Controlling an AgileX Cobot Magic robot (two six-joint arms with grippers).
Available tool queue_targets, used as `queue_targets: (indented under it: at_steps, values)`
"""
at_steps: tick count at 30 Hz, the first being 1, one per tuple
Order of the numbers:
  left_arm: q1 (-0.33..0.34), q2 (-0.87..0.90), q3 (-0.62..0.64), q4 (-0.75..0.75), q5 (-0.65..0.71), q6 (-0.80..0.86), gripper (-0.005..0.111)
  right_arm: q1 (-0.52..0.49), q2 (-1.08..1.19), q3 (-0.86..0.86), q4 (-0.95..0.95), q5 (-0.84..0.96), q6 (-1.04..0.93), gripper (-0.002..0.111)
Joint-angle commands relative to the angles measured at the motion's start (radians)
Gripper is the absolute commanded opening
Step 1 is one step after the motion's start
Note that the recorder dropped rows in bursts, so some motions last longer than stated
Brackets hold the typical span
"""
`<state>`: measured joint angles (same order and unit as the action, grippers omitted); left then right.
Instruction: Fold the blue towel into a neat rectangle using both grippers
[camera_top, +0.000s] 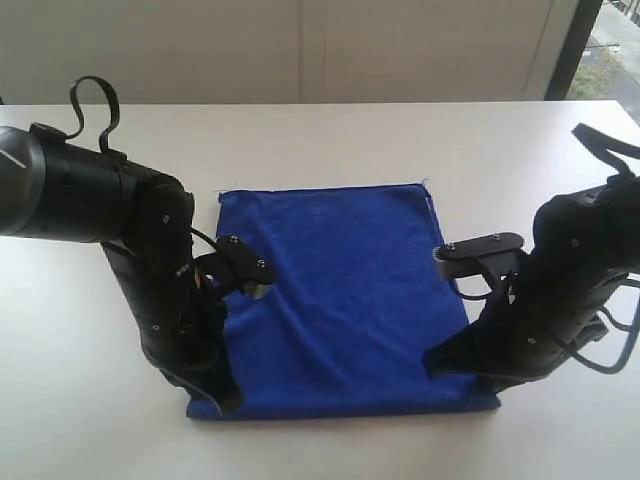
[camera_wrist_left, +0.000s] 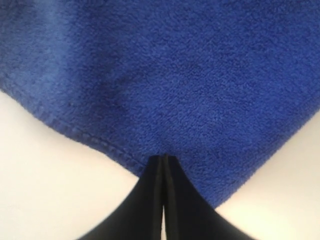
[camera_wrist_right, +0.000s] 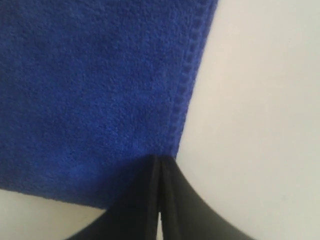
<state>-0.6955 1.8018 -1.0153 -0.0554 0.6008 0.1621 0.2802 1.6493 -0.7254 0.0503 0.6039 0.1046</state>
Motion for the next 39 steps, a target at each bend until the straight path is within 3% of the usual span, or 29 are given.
queue_targets:
  at_steps: [1,14,30,35,39]
  values:
    - [-0.004,0.002,0.005,0.019,0.025,-0.014,0.000,0.001,-0.002,0.005,0.005,-0.027,-0.007,0.000]
    - [-0.004,-0.177,-0.089,0.018,0.032,0.012,0.000,0.001,-0.214,0.005,-0.078,-0.022,-0.012,0.000]
    - [-0.005,-0.310,0.073,0.041,0.001,0.237,0.000,0.067,-0.341,0.005,-0.087,0.033,-0.409,0.000]
    - [-0.044,-0.310,0.077,0.041,0.029,0.361,0.000,0.102,-0.341,0.005,-0.085,0.017,-0.502,0.000]
    - [-0.077,-0.308,0.077,0.039,0.003,0.400,0.000,0.114,-0.326,0.005,-0.070,0.021,-0.604,0.011]
